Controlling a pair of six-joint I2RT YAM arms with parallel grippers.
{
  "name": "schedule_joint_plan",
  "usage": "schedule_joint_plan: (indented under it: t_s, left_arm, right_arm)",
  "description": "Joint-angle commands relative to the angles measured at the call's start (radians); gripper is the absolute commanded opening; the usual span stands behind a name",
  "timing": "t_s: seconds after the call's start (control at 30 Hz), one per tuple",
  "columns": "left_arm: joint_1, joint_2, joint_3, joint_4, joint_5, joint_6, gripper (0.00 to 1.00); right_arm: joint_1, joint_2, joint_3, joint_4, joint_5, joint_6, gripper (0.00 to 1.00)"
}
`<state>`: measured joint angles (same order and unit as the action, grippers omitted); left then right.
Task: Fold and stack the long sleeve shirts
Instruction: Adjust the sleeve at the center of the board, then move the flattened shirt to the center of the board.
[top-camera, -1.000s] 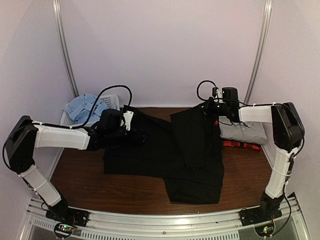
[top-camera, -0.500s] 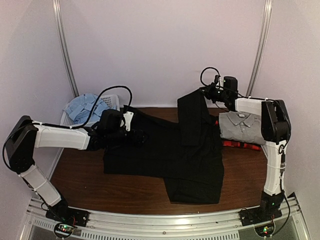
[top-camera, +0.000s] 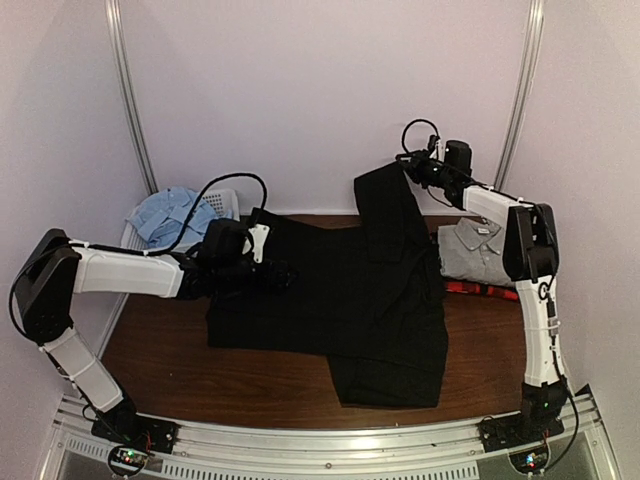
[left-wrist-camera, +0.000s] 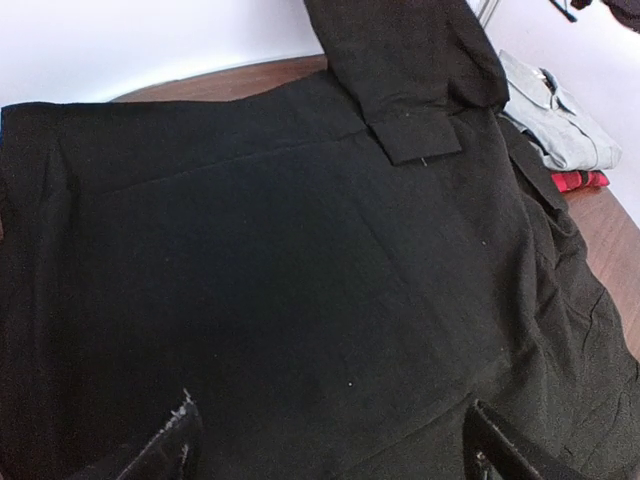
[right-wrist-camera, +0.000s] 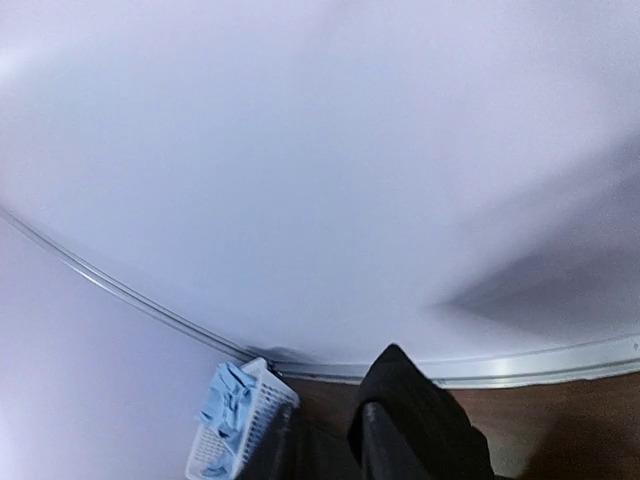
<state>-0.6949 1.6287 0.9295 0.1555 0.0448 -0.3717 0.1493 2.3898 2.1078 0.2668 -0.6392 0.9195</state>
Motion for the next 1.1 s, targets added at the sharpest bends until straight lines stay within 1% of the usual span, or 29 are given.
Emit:
schedule_joint_plan:
  t_s: [0.0, 0.03, 0.1, 0.17, 0.27, 0.33, 0.4, 0.5, 0.57, 0.67, 0.77, 0.87, 0.97, 1.07]
  left_arm:
    - [-0.005, 0.000, 0.025, 0.008, -0.015, 0.016, 0.92]
    - [-0.005, -0.001, 0.025, -0.002, -0.022, 0.016, 0.93]
    - [-0.005, -0.006, 0.025, -0.021, -0.045, 0.016, 0.93]
    - [-0.005, -0.013, 0.023, -0.040, -0.077, 0.018, 0.95]
    - [-0.005, -0.026, 0.017, -0.071, -0.104, 0.032, 0.97]
    - [-0.005, -0.030, 0.005, -0.092, -0.122, 0.040, 0.98]
    - [-0.005, -0.028, -0.007, -0.114, -0.134, 0.046, 0.98]
    - [-0.003, -0.019, -0.021, -0.150, -0.131, 0.038, 0.98]
    - [-0.003, -0.017, -0.034, -0.186, -0.117, 0.033, 0.98]
    - [-0.002, -0.018, -0.058, -0.210, -0.091, 0.023, 0.97]
    - [0.001, -0.013, -0.070, -0.239, -0.072, 0.007, 0.94]
    - [0.009, -0.007, -0.091, -0.250, -0.046, -0.015, 0.90]
    - [0.015, 0.009, -0.110, -0.259, -0.045, -0.024, 0.86]
    - [0.020, 0.024, -0.134, -0.266, -0.045, -0.038, 0.81]
  right_arm:
    - [-0.023, 0.057, 0.038, -0.148, 0.044, -0.074, 0.41]
    - [-0.025, 0.048, 0.033, -0.193, 0.072, -0.109, 0.48]
    - [-0.025, -0.001, -0.009, -0.268, 0.153, -0.186, 0.57]
    - [-0.025, -0.083, -0.096, -0.324, 0.244, -0.253, 0.69]
    - [-0.022, -0.255, -0.320, -0.315, 0.351, -0.326, 0.83]
    - [-0.014, -0.389, -0.493, -0.287, 0.399, -0.368, 0.88]
    - [0.003, -0.537, -0.659, -0.273, 0.420, -0.406, 0.87]
    - [0.064, -0.702, -0.873, -0.290, 0.440, -0.457, 0.83]
    - [0.125, -0.777, -0.994, -0.340, 0.455, -0.489, 0.81]
    - [0.234, -0.869, -1.135, -0.397, 0.506, -0.509, 0.79]
    - [0.334, -0.928, -1.248, -0.428, 0.550, -0.491, 0.77]
    - [0.393, -0.947, -1.331, -0.434, 0.550, -0.464, 0.75]
    - [0.426, -0.940, -1.394, -0.417, 0.543, -0.442, 0.73]
    - [0.434, -0.920, -1.437, -0.393, 0.521, -0.427, 0.72]
